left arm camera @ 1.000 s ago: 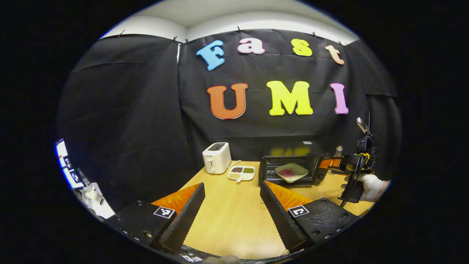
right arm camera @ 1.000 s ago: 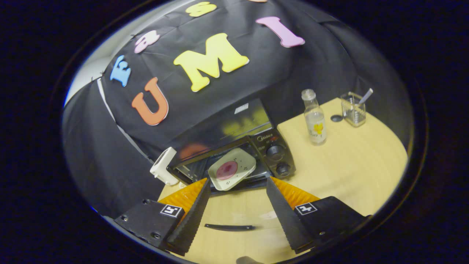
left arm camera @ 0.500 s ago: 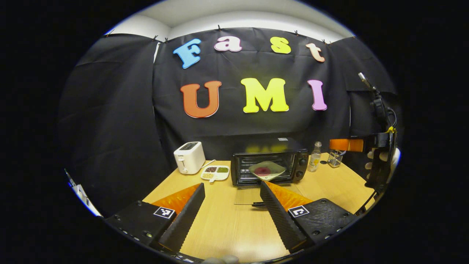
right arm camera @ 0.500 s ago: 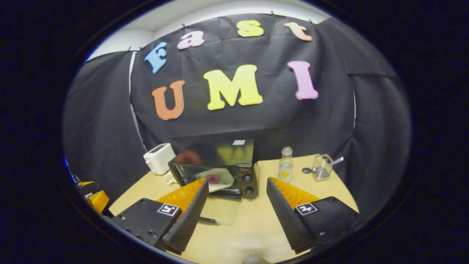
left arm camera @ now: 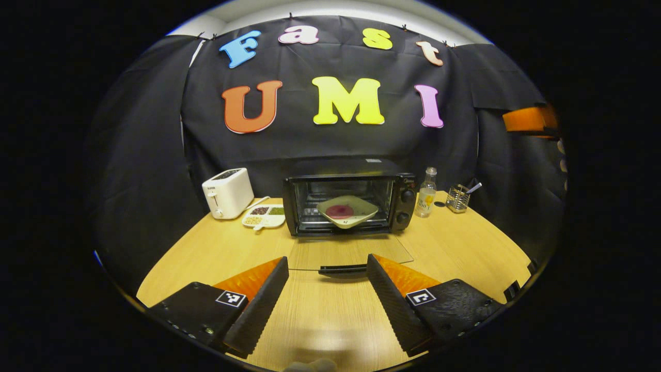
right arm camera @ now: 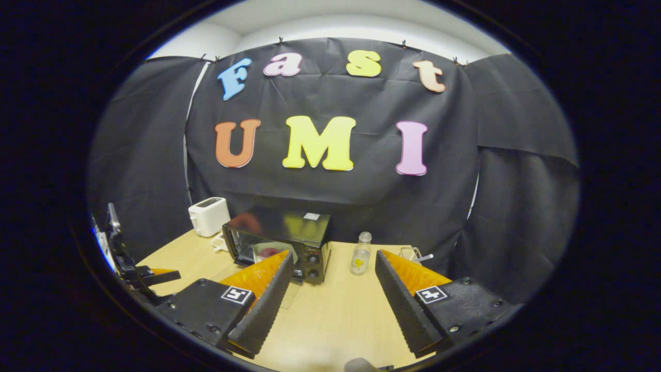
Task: Open the electric oven with the left hand, put the food in, and close the electric oven.
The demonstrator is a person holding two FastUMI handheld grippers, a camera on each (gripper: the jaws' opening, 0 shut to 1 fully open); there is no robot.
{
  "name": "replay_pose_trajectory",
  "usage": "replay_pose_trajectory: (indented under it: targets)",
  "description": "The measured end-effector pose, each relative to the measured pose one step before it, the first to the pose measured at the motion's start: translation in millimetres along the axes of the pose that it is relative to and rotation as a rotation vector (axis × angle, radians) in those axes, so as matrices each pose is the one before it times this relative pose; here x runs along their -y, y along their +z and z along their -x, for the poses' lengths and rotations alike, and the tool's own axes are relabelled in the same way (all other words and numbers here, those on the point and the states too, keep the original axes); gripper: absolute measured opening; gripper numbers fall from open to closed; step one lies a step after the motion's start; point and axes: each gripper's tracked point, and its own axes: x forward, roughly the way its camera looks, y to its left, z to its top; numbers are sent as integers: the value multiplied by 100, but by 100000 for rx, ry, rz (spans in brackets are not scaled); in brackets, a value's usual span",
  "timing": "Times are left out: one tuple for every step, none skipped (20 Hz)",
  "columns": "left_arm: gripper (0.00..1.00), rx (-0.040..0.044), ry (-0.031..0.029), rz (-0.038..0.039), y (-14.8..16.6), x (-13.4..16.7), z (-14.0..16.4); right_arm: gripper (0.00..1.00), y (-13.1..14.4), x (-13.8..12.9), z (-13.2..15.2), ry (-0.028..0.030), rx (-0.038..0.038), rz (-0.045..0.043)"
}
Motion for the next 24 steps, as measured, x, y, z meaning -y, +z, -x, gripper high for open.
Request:
replay_pose_trajectory:
  targets:
    - [97,-906,-672,-177,-591,389,-617,100,127,642,291,-992,-285,32]
    - [97,-1106,-206,-209,-536,396,-584,96,-8,628,246,-1113,-439,0]
    - [96,-1188,-426,78,-548,291,-533,100,127,495,186,-733,-168,-379]
    - [96,-1221,-342,206,-562,472,-588,100,67,400,173,-621,-155,-349]
    - [97,-1063,-447,240,-942,618,-720,96,84,456,198,-877,-347,-112]
    - [97,-821,-451,9,-448,325,-726,100,-102,385,206,-685,-447,222]
    - [97,-1169,-559,-84,-636,393,-676,96,-114,367,139,-405,-819,-33]
    - [97,-927,-333,-128,-498,371,-713,100,-128,255,95,-123,-766,-29]
    - [97,-1606,376,-305,-723,239,-692,100,-85,324,37,-125,-927,-277]
    - [97,-1912,293,287,-825,159,-744,100,-55,290,120,-330,-846,-282]
    - [97,-1550,176,685,-608,255,-723,100,-117,284,-28,-217,-757,-171]
    - [97,-1079,466,581,-543,146,-796,100,-56,197,-12,-99,-558,-48]
    - [97,-1548,517,389,-558,106,-710,100,72,291,-112,-427,-615,66]
    - [97,-1200,360,295,-456,152,-679,100,21,308,-146,-349,-586,410]
    - [97,-1034,124,228,-427,184,-529,100,50,316,-94,-606,-457,732]
    - [97,-746,673,-674,-219,-55,-627,100,243,187,-11,-424,100,851]
    - [97,-760,819,-593,-165,-128,-473,100,158,209,-103,-649,371,1029]
    - [97,-206,200,-66,-112,-119,-600,96,145,262,-41,-872,295,591]
    - [97,-850,382,-446,-183,-104,-343,100,10,171,-127,-522,-163,-124]
    - [97,-753,584,-362,-430,-318,-81,96,-88,91,-23,-191,-706,-761]
    - [97,-965,142,-58,-219,-119,-302,100,-229,106,-94,-207,-712,-650]
    - [97,-475,291,-6,-123,17,-198,100,-101,150,-123,-482,-508,-436]
    - [97,-4,-214,-34,72,63,-197,100,-85,156,-156,-591,-440,-321]
    - [97,-424,-783,65,-133,216,-276,100,-40,118,13,-476,-316,-297]
